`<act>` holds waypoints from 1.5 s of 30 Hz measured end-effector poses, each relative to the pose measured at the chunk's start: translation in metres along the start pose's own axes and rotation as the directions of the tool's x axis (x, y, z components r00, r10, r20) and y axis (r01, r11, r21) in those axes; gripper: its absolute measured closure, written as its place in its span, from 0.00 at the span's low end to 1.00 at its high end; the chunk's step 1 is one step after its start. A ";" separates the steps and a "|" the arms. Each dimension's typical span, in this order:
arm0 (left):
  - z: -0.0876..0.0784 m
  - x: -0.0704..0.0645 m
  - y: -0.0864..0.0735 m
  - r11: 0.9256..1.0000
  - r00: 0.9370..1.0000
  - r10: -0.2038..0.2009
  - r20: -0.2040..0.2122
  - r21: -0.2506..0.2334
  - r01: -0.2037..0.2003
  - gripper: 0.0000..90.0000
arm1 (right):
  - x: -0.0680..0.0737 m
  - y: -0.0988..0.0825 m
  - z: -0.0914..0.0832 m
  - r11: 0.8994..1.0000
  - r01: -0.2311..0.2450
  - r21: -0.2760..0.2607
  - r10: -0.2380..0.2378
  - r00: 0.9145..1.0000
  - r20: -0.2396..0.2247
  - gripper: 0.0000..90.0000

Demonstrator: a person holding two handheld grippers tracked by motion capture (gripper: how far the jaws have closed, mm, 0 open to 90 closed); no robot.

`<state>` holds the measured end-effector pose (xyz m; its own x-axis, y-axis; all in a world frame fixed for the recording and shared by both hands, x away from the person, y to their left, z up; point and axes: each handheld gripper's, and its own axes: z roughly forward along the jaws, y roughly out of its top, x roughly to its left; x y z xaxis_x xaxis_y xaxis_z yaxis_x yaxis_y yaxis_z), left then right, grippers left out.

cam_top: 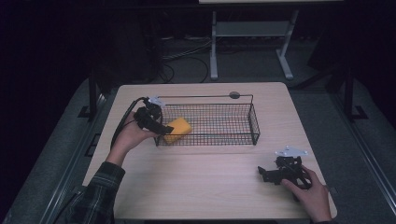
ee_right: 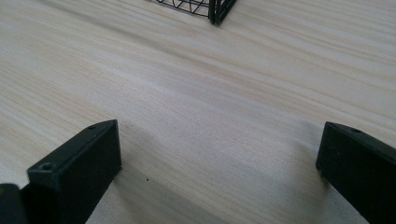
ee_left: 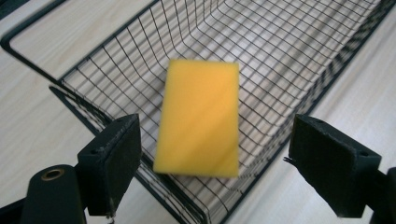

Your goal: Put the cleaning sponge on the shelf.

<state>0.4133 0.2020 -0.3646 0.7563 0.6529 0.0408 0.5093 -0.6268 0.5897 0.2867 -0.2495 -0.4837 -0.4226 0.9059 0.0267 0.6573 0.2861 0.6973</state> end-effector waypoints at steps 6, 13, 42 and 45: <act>-0.006 -0.007 -0.013 1.000 1.000 0.000 -0.004 -0.009 0.000 0.18 | 0.000 0.000 0.000 1.000 0.000 0.000 0.000 1.000 0.000 0.00; -0.015 -0.016 -0.033 1.000 1.000 -0.007 -0.018 -0.027 0.007 0.18 | 0.000 0.000 0.000 1.000 -0.002 0.002 0.002 1.000 0.001 0.00; -0.022 -0.053 -0.118 0.996 0.995 -0.065 -0.079 -0.072 0.059 0.18 | 0.000 0.000 0.000 1.000 0.001 0.000 -0.001 1.000 0.000 0.00; -0.019 -0.056 -0.125 0.996 0.995 -0.071 -0.075 -0.064 0.066 0.18 | 0.000 0.000 0.000 1.000 0.000 0.000 0.000 1.000 0.000 0.00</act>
<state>0.2991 0.2524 -0.4252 0.6853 0.7258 0.0593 0.5307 -0.5535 0.6418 0.2864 -0.2495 -0.4837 -0.4226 0.9059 0.0263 0.6572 0.2863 0.6973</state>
